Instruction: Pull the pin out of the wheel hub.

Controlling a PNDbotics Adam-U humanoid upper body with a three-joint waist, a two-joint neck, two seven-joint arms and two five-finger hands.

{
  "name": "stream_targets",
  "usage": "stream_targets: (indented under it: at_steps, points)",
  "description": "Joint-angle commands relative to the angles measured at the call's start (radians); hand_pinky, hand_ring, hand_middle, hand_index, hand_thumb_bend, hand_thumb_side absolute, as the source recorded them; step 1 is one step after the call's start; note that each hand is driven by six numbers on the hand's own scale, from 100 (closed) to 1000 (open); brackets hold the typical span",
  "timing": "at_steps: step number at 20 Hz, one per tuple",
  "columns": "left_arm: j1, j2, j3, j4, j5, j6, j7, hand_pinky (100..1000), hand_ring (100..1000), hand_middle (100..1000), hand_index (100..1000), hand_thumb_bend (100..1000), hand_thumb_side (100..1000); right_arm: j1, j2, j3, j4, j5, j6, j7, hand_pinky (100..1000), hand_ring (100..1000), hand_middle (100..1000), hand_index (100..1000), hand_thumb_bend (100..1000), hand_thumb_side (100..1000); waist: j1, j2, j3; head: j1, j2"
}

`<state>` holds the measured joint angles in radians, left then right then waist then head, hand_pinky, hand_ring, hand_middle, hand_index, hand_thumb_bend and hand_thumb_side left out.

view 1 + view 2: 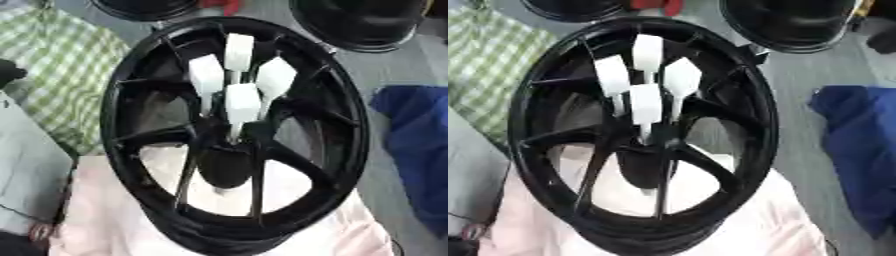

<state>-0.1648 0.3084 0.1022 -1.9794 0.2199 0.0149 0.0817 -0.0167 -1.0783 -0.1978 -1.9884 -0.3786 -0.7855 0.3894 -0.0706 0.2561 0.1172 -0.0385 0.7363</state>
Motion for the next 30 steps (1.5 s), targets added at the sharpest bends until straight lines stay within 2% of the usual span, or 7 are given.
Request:
stream_targets:
  at_steps: [1,9,14,18,21,25,30]
  points:
    - [-0.008,0.021,0.001,-0.021,0.002,-0.003,-0.005,891,651,574,806,205,595,-0.007,-0.041,-0.021,-0.012,-0.012,-0.122,0.121,829,804,738,834,364,332,0.003,-0.016,-0.002,-0.006,-0.007]
    - [-0.009,0.021,-0.001,-0.021,0.0,-0.003,-0.008,892,650,574,806,200,599,-0.015,-0.047,-0.02,-0.012,-0.01,-0.122,0.143,830,806,745,839,372,336,0.003,-0.006,-0.002,-0.036,-0.027]
    - [-0.007,0.024,-0.002,-0.021,-0.002,-0.002,-0.01,892,650,574,806,198,601,-0.027,-0.112,-0.001,-0.012,0.084,-0.122,0.163,836,814,760,842,380,326,-0.002,-0.006,0.001,-0.037,-0.024]
    - [-0.008,0.029,-0.005,-0.021,-0.001,-0.001,-0.012,893,651,575,806,197,602,-0.049,-0.167,0.053,-0.012,0.206,-0.122,0.202,842,823,771,845,377,310,-0.009,-0.008,0.008,-0.044,-0.025]
    - [-0.011,0.031,-0.009,-0.021,0.001,0.002,-0.017,893,651,575,806,196,603,-0.068,-0.192,0.119,-0.012,0.28,-0.122,0.275,846,827,774,846,366,296,-0.014,-0.009,0.016,-0.05,-0.026]
    - [-0.013,0.033,-0.012,-0.021,0.003,0.002,-0.022,893,651,575,806,195,603,-0.088,-0.209,0.177,-0.012,0.32,-0.122,0.358,848,830,778,848,364,297,-0.017,-0.01,0.025,-0.057,-0.027]
    - [-0.016,0.034,-0.016,-0.021,0.005,0.003,-0.026,893,651,575,806,194,604,-0.119,-0.223,0.214,-0.012,0.322,-0.122,0.397,846,826,776,847,366,298,-0.018,-0.01,0.033,-0.068,-0.028]
